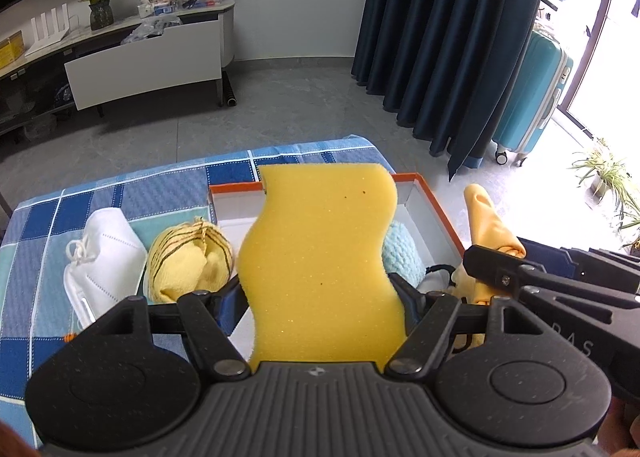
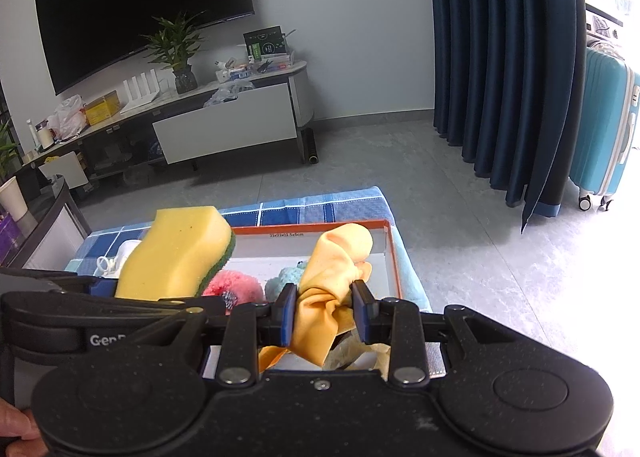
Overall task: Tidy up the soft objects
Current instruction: 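Lower sponge into box and open left tool while right tool releases cloth into box, then move left tool to white face mask and grasp it while right tool approaches yellow cloth ball, then carry face mask with left tool toward the box while right tool carries yellow cloth ball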
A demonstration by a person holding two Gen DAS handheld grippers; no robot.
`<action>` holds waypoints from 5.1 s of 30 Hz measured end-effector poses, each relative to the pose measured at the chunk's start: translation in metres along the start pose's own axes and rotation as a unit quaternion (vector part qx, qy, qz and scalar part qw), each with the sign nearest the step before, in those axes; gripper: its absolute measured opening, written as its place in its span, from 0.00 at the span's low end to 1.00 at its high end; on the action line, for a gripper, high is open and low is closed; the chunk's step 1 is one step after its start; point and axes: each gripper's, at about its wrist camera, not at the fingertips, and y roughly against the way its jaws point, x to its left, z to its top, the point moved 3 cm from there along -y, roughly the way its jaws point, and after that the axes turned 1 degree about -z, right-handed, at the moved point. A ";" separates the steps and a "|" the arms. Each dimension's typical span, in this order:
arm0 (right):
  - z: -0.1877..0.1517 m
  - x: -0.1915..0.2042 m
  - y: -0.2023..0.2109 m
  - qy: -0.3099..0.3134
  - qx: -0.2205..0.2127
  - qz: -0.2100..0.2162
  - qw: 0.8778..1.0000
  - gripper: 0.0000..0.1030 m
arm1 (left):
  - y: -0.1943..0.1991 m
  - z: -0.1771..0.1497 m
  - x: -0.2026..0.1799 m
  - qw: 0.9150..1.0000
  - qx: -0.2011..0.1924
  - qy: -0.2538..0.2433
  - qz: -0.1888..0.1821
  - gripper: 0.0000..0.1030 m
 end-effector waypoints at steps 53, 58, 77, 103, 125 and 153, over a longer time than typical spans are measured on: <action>-0.004 0.041 0.037 0.030 -0.032 0.022 0.999 0.74 | 0.059 -0.027 0.066 0.996 -0.015 0.066 0.061 0.94; -0.012 0.059 0.035 0.042 -0.023 0.036 0.998 0.74 | 0.070 -0.043 0.086 0.994 -0.014 0.083 0.075 0.94; -0.030 0.120 0.016 0.087 0.012 0.085 0.993 0.74 | 0.090 -0.088 0.169 0.977 -0.004 0.160 0.138 0.94; -0.027 0.154 -0.050 0.122 0.051 0.107 0.985 0.74 | -0.012 -0.024 0.189 0.988 0.014 0.115 0.100 0.97; -0.014 0.181 -0.119 0.133 0.068 0.090 0.985 0.76 | -0.023 -0.025 0.222 0.990 -0.012 0.114 0.087 0.57; -0.031 0.175 0.008 0.122 0.034 0.133 0.983 0.20 | 0.104 -0.082 0.179 0.980 -0.051 0.148 0.120 0.57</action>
